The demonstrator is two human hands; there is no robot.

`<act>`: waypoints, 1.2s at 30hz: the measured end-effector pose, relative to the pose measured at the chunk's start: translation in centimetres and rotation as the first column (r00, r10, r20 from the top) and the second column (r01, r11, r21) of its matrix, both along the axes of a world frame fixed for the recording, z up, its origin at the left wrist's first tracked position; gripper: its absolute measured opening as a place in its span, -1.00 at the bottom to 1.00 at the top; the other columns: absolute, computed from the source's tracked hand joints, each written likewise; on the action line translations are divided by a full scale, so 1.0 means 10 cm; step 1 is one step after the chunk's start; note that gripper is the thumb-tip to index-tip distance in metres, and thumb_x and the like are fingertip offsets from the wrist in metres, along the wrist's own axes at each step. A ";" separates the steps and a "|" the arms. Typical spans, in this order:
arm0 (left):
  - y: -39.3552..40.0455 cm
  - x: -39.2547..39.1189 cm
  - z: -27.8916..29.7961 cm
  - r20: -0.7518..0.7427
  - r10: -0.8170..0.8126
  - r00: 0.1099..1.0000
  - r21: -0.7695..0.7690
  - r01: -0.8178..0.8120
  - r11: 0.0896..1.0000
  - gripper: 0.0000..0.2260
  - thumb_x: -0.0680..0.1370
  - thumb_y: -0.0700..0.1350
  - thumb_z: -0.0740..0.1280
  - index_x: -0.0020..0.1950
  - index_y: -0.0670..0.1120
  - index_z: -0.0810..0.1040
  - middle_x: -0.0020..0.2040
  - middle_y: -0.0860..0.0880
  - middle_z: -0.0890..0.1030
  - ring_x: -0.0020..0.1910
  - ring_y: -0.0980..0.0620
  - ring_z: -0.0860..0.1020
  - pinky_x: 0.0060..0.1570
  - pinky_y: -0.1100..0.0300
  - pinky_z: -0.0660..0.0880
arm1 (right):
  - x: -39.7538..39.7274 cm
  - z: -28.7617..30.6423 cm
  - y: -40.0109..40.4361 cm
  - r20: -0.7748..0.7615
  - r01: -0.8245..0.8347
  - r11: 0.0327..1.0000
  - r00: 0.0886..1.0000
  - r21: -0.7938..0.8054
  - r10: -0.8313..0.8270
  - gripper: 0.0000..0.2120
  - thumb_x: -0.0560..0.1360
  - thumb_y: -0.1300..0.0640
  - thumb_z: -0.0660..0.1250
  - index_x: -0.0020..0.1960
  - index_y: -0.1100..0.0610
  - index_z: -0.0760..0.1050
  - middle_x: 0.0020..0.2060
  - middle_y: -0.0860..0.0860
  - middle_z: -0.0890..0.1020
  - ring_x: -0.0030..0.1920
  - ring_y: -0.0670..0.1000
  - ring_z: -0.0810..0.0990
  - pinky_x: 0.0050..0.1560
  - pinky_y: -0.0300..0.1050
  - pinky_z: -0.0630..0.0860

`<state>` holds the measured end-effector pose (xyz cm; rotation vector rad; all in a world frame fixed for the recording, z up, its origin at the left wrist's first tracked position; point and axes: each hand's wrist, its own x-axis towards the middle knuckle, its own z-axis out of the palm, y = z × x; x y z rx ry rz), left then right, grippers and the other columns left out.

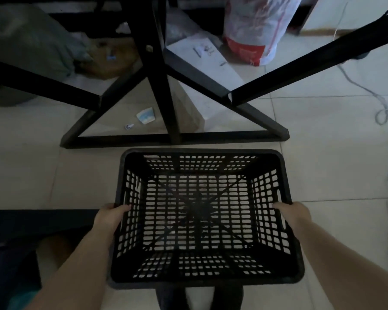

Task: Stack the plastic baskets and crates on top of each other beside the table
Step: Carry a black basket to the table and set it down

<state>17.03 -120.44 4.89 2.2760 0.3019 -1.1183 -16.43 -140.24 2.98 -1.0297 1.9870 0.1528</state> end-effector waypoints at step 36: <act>0.88 -0.32 2.65 0.189 -0.085 0.978 -0.061 0.098 0.993 -0.67 0.54 -0.16 0.27 0.30 -0.17 0.51 0.29 -0.15 0.54 0.24 -0.12 0.50 0.22 0.12 0.41 | 1.76 2.57 0.99 0.083 -0.927 0.303 0.292 -0.220 0.953 -0.72 0.52 0.13 0.22 0.15 0.19 0.56 0.12 0.09 0.58 0.18 0.10 0.53 0.18 -0.13 0.45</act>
